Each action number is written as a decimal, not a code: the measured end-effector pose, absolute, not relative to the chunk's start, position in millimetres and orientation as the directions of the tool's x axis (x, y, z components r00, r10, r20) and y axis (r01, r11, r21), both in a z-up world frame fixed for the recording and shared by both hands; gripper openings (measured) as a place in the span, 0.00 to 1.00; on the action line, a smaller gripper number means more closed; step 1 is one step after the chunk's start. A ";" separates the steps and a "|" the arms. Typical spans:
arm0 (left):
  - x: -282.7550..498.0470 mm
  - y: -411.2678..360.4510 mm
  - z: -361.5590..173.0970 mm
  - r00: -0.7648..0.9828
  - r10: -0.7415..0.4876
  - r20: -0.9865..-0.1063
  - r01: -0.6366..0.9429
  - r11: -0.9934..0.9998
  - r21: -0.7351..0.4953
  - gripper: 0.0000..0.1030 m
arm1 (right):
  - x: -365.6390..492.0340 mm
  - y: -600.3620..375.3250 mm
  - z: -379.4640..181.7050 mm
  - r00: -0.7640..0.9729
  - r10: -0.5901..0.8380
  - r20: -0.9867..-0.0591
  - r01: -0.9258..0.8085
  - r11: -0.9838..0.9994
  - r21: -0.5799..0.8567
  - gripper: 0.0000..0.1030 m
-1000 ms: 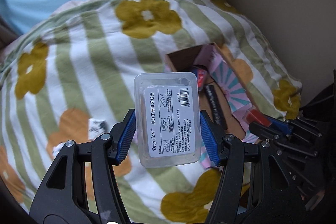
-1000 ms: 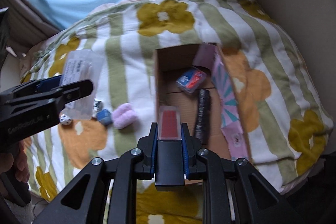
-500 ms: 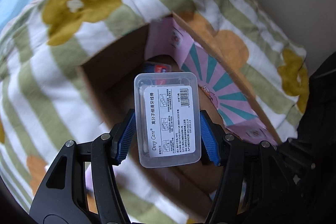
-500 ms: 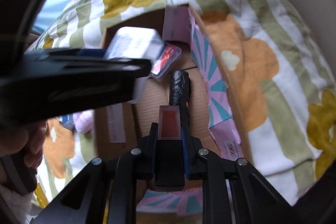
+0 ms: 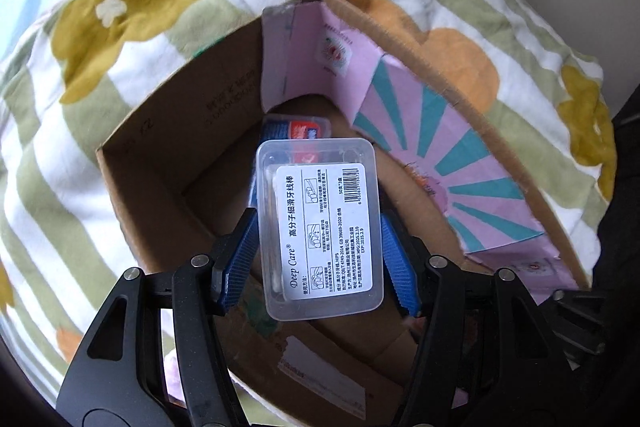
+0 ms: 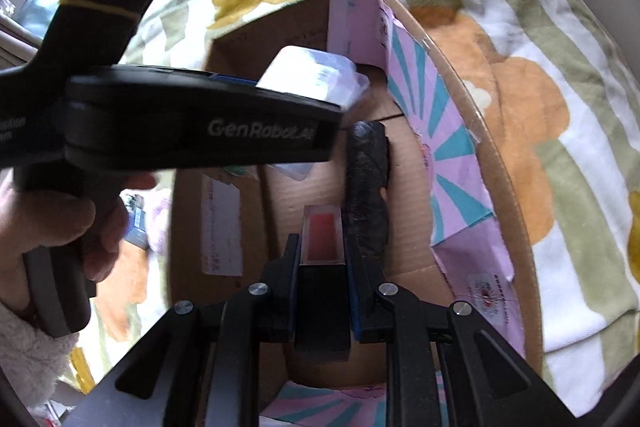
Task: Organize objects
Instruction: 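Open both tools to release the toothpick box and lipstick in the box, then withdraw both tools from the box toward the remaining items, then grasp the white panda sock with left tool while right tool grasps blue cube, then carry the sock and blue cube over the cardboard box with both tools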
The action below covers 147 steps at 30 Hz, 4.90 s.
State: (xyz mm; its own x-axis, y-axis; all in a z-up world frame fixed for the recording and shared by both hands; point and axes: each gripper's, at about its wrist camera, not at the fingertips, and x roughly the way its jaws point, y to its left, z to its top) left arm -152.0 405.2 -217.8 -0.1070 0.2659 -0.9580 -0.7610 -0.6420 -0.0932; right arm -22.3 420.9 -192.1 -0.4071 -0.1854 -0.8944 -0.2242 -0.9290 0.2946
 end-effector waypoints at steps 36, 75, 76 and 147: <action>-127.0 322.3 -101.2 -0.232 0.318 -0.919 -0.643 -0.759 -0.100 1.00 | 0.6 388.6 -104.8 -0.497 -0.089 -0.863 -0.151 -0.971 0.187 0.99; 8.1 -27.0 -23.0 -0.528 0.050 -0.848 0.017 -0.997 -0.070 1.00 | 13.8 196.6 -15.7 -0.511 -0.217 -0.832 0.262 -0.961 0.090 0.99; 8.7 -28.1 -22.0 -0.530 0.052 -0.846 0.019 -0.997 -0.073 1.00 | 13.8 196.0 -16.5 -0.508 -0.213 -0.835 0.262 -0.961 0.085 0.99; -143.1 -91.8 -301.3 -0.488 0.002 -0.873 0.095 -0.994 -0.056 0.65 | -114.1 142.1 -278.7 -0.453 -0.139 -0.881 0.302 -0.953 -0.004 0.33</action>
